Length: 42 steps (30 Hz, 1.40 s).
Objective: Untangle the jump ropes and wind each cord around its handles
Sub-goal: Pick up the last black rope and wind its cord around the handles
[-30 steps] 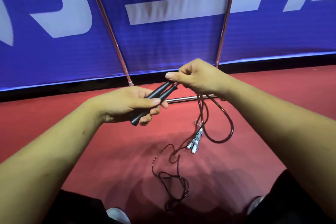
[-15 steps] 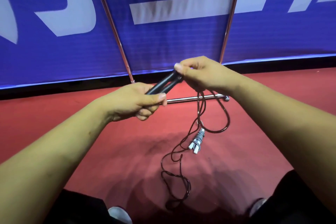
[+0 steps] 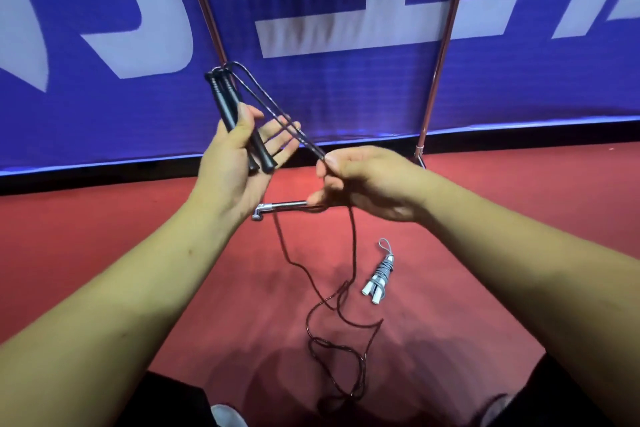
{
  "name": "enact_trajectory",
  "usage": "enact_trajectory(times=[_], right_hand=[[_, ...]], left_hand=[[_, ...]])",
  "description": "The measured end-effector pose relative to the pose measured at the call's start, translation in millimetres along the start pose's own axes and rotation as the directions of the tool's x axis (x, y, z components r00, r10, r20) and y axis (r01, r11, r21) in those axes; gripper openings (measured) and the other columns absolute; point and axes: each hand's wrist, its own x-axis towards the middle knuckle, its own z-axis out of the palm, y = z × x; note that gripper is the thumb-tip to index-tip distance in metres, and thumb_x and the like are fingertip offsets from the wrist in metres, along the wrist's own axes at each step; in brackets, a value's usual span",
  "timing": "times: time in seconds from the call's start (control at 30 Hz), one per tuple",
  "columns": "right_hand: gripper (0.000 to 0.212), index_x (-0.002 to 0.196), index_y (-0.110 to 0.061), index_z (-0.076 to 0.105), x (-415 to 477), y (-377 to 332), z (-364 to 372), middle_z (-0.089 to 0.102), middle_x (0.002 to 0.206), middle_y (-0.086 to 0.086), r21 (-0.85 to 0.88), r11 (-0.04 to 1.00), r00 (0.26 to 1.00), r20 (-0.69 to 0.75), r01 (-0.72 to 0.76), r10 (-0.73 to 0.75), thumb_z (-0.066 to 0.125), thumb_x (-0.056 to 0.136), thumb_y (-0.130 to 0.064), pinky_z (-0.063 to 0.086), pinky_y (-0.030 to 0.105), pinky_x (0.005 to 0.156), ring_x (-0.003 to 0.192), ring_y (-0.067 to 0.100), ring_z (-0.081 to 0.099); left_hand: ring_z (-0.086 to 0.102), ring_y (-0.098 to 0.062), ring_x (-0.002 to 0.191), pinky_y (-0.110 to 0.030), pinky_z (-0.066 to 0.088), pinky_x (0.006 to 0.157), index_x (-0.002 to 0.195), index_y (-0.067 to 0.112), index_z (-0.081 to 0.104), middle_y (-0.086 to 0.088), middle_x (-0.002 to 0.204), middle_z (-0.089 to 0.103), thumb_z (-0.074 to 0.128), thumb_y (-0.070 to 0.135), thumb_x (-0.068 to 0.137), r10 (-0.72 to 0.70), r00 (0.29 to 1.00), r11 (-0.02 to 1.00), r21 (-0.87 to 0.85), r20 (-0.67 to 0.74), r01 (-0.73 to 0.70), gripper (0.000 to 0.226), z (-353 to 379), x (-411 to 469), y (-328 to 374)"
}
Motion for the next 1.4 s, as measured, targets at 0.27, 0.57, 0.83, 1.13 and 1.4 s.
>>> enact_trajectory(times=[0.27,0.57,0.83,1.13,1.4], right_hand=[[0.029,0.09,-0.011,0.054,3.2,18.1,45.6,0.03,0.054,-0.005,0.187,0.946,0.962,-0.023,-0.264,0.273,0.035,0.105,-0.026,0.013,0.016,0.037,0.036,0.003,0.02],[0.035,0.086,-0.008,0.052,-3.2,7.6,59.5,0.027,0.055,-0.004,0.0,0.923,0.923,-0.013,-0.384,0.384,0.032,0.106,-0.028,0.013,0.015,0.034,0.035,0.003,0.018],[0.02,0.09,-0.009,0.058,-20.1,-16.4,58.8,0.032,0.051,-0.005,-0.145,0.936,0.944,0.034,-0.321,0.329,0.044,0.102,-0.017,0.049,0.03,0.062,0.047,0.014,0.056],[0.013,0.088,0.0,0.07,-30.8,-50.8,20.5,0.042,0.048,-0.004,-0.674,0.723,0.988,-0.118,-0.152,0.098,0.063,0.092,-0.011,0.031,0.02,0.043,0.043,0.013,0.039],[0.02,0.078,-0.012,0.074,-27.8,-59.8,-19.4,0.054,0.052,-0.01,-0.889,0.456,0.97,-0.143,-0.04,-0.195,0.075,0.083,-0.03,0.032,0.01,0.046,0.045,0.001,0.042]], left_hand=[[0.07,-0.027,0.107,-0.04,0.058,0.086,0.135,-0.002,0.044,-0.014,0.119,0.07,0.036,0.031,0.107,-0.085,0.994,0.981,-0.18,-0.061,0.073,0.044,5.1,-1.0,-4.8],[0.073,-0.026,0.092,-0.037,0.058,0.073,0.107,0.029,0.057,-0.003,0.096,0.073,0.05,0.048,0.098,-0.198,0.979,0.969,-0.161,-0.052,0.187,0.023,9.9,-10.0,-9.2],[0.027,-0.009,0.042,-0.02,0.029,0.041,0.096,0.021,0.044,0.005,0.057,0.034,0.053,0.015,0.1,0.002,0.993,0.979,0.201,-0.119,0.022,0.012,10.2,-1.4,0.0],[0.058,-0.018,0.04,-0.028,0.051,0.049,0.106,0.014,0.049,-0.009,0.063,0.049,0.052,0.004,0.097,-0.064,0.998,0.587,0.809,0.029,0.015,0.014,2.5,-4.8,0.8],[0.028,-0.01,0.035,-0.021,0.03,0.045,0.097,0.021,0.05,-0.006,0.057,0.047,0.048,0.029,0.101,-0.509,0.839,0.595,0.783,0.191,0.183,0.009,1.6,-18.1,5.3]])
